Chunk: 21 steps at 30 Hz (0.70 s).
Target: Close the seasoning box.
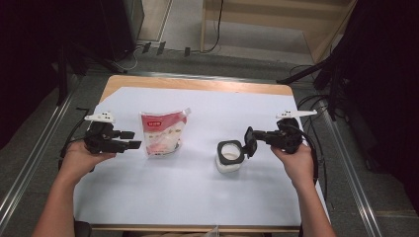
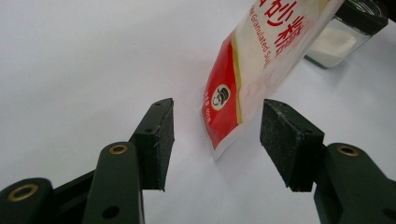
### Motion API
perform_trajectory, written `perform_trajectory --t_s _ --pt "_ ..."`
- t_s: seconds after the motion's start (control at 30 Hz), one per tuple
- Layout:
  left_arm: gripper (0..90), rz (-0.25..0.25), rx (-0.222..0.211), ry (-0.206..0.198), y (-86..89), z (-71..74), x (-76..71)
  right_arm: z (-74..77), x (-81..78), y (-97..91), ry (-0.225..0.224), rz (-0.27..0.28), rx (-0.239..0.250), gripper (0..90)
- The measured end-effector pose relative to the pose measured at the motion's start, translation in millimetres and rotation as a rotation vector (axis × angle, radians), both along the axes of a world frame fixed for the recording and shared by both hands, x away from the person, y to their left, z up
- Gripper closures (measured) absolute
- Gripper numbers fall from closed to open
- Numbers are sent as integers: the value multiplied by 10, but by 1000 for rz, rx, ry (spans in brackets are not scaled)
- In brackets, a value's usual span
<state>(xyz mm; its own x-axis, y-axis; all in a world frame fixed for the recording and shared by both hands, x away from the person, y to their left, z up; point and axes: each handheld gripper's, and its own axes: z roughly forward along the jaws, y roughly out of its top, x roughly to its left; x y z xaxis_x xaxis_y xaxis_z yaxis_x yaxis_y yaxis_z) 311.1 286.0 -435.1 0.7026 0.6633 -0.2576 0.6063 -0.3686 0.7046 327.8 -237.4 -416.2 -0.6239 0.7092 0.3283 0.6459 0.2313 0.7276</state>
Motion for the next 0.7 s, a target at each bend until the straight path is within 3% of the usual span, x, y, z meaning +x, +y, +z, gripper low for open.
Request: perform_trajectory --t_s 0.27,0.7 --pt "456 2 1 -3 -1 -1 0 -52 0 76 -2 15 -22 900" --pt "456 9 4 3 -4 -5 1 2 -33 90 -18 20 -5 900"
